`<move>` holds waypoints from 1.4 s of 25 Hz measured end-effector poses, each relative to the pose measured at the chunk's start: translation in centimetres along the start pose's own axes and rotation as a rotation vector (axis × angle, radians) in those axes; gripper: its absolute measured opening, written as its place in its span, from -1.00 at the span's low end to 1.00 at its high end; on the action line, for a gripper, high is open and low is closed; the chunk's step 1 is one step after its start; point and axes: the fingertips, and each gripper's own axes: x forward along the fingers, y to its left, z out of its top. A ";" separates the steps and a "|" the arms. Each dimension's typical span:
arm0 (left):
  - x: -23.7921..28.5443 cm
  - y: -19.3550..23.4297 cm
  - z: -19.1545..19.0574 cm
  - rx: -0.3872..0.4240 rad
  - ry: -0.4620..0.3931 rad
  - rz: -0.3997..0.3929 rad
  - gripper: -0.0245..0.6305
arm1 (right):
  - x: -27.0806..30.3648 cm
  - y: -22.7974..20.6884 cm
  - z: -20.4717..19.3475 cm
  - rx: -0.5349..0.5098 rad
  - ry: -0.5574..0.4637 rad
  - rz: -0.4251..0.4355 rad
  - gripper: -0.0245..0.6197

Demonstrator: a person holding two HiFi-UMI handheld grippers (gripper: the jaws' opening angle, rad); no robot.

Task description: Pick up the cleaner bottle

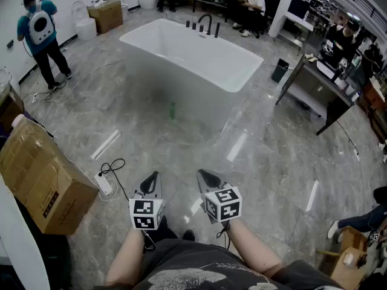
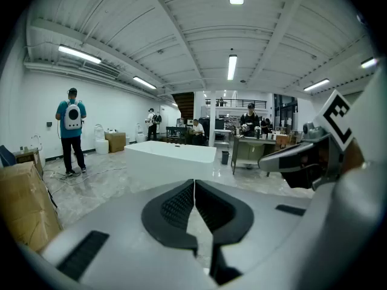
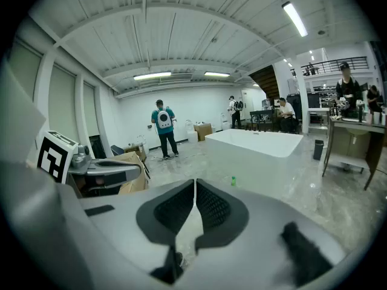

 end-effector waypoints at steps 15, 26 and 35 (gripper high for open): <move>-1.6 -1.2 -1.0 -0.064 -0.023 -0.037 -0.87 | -0.1 1.0 -2.0 0.011 0.034 0.022 -0.83; 0.3 2.4 -0.7 -0.076 -0.006 -0.045 -0.87 | 3.7 0.7 -0.9 0.096 0.019 0.016 -0.82; 7.2 8.3 2.5 -0.036 -0.026 -0.113 -0.87 | 9.2 -2.1 3.8 0.116 0.001 -0.101 -0.82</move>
